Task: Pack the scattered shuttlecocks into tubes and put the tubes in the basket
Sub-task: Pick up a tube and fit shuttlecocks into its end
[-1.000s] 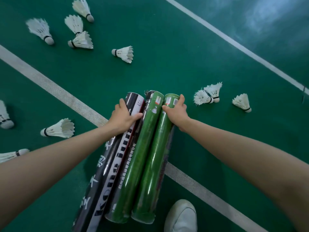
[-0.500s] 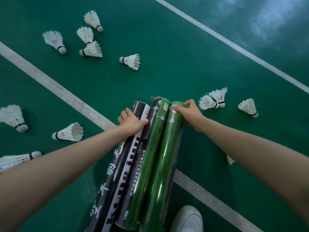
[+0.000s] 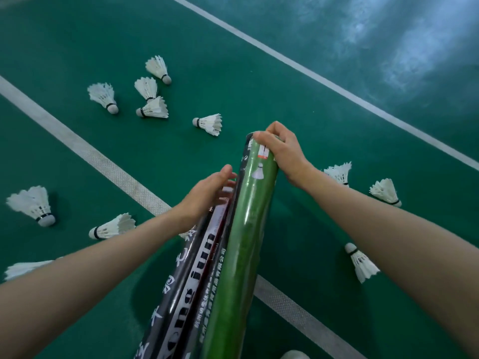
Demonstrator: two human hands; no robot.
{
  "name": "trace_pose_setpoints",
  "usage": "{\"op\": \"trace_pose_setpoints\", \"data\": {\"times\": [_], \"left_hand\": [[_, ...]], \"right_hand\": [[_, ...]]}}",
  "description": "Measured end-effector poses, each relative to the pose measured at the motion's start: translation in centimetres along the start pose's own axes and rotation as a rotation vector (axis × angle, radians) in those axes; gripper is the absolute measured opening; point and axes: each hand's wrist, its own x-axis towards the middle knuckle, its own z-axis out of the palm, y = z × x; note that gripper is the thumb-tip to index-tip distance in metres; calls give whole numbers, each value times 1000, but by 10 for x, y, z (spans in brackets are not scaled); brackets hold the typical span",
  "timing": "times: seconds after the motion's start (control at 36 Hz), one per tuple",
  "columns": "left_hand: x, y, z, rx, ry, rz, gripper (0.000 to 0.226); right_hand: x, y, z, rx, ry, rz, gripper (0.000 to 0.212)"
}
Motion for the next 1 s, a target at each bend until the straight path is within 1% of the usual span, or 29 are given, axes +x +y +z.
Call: {"op": "trace_pose_setpoints", "data": {"times": [0.03,0.06,0.08,0.14,0.17,0.22,0.28,0.33,0.39,0.5,0.56,0.61,0.67,0.75,0.83,0.92,0.94,1.0], "left_hand": [[-2,7,-3,-100,-131,-55,59],[-1,15,-7,-129,-237,-90,64],[-3,19,-7,-122,-314,-100,73],[-3,21,-4,-114,-368,-142,89],[-2,22,-7,-99,-370,-153,86],[1,27,-15,17,-322,-147,70],[6,33,-28,169,-241,-115,63],[7,34,-44,317,-137,-49,63],[8,30,-57,414,-39,17,63],[8,11,-71,613,132,110,66],[7,1,-76,671,163,103,68],[6,-5,-79,697,182,113,71],[5,-10,-80,726,209,131,77],[4,-13,-82,830,239,154,82],[4,-16,-84,900,254,168,83],[3,-20,-85,986,264,182,85],[3,-21,-84,1005,264,186,85],[4,-23,-82,1034,264,191,84]], "right_hand": [[8,-5,-3,36,17,-12,33],[15,-13,-4,50,52,-29,32],[19,-19,-3,98,85,-37,33],[19,-13,-4,140,142,-28,34],[17,-9,-3,153,153,-17,34],[15,-5,0,209,137,40,32],[16,-2,5,288,79,51,23],[16,-7,11,264,36,10,16],[17,-10,18,216,23,-31,16],[18,-9,28,175,4,15,20],[19,-10,30,192,-51,93,20],[20,-10,30,212,-114,130,18],[20,-10,27,166,-151,111,16],[21,-11,24,43,-197,62,18],[24,-9,20,41,-249,79,14],[25,0,20,16,-269,106,11],[25,4,22,6,-257,108,11],[25,10,23,35,-181,116,11]]}}
